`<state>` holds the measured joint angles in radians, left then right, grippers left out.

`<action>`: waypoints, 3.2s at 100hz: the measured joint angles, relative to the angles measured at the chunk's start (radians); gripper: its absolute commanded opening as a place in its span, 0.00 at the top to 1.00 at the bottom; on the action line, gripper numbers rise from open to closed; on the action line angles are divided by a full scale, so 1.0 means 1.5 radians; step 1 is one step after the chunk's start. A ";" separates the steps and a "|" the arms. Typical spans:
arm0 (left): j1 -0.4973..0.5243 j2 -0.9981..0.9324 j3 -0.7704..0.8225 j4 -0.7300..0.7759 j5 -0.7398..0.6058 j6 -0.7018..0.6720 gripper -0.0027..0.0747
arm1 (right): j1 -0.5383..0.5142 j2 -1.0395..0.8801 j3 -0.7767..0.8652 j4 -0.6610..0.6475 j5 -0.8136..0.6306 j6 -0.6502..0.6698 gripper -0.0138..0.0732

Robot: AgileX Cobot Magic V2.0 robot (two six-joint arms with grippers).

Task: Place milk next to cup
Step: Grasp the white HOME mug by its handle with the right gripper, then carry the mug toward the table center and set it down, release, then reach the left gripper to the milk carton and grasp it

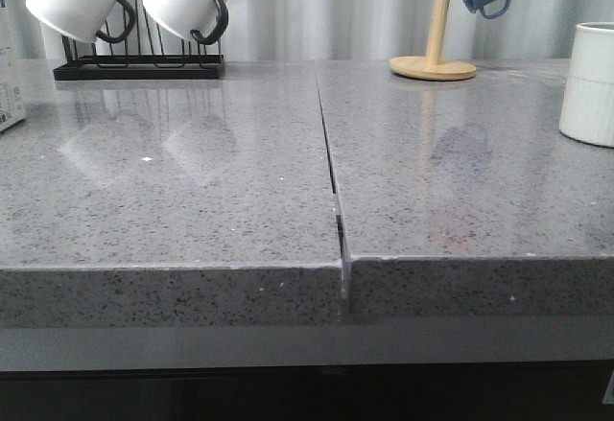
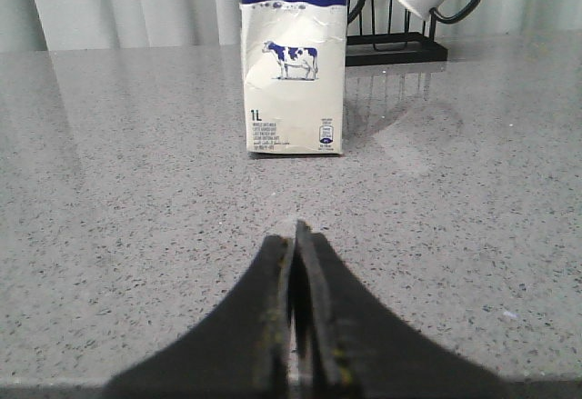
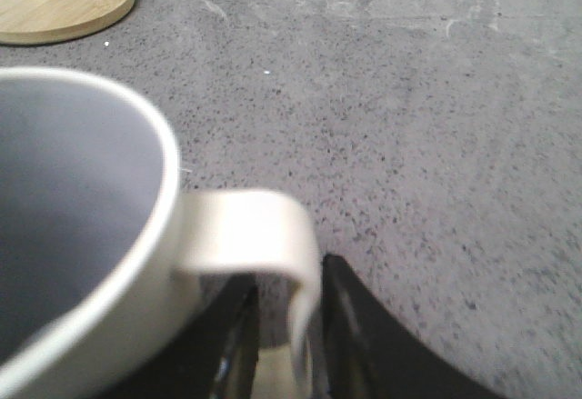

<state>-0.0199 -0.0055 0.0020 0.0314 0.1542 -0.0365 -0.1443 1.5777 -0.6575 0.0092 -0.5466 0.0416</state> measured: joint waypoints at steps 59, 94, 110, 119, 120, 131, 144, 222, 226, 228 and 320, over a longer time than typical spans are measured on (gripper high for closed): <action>0.000 0.000 0.000 0.000 0.000 0.000 0.99 | 0.053 0.017 -0.027 -0.006 -0.020 0.000 0.92; 0.000 0.000 0.000 0.000 0.000 0.000 0.99 | 0.235 0.008 -0.112 -0.006 0.061 0.000 0.91; 0.000 0.000 0.000 0.000 0.000 0.000 0.99 | 0.301 0.029 -0.131 -0.001 0.064 0.000 0.91; 0.000 0.000 0.000 0.000 0.000 0.000 0.99 | 0.327 0.048 -0.135 0.001 0.064 0.000 0.91; 0.000 0.000 0.000 0.000 0.000 0.000 0.99 | 0.330 0.049 -0.135 0.001 0.064 0.000 0.91; 0.000 0.000 0.000 0.000 0.000 0.000 0.99 | 0.350 0.075 -0.143 0.004 0.062 0.000 0.91; 0.000 0.000 0.000 0.000 0.000 0.000 0.99 | 0.364 0.095 -0.146 0.004 0.053 0.000 0.91; 0.000 0.000 0.000 0.000 0.000 0.000 0.99 | 0.365 0.065 -0.094 0.006 0.033 0.000 0.59; 0.000 0.000 0.000 0.000 0.000 0.000 0.99 | 0.365 0.048 -0.083 0.006 0.033 0.000 0.59; 0.000 0.000 0.000 0.000 0.000 0.000 0.99 | 0.365 0.042 -0.076 0.006 0.033 0.000 0.59; 0.000 0.000 0.000 0.000 0.000 0.000 0.99 | 0.365 -0.758 0.164 0.006 0.541 0.000 0.91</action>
<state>-0.0199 -0.0055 0.0020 0.0314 0.1542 -0.0365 0.4038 0.4405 -0.4115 0.0189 0.2650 0.0416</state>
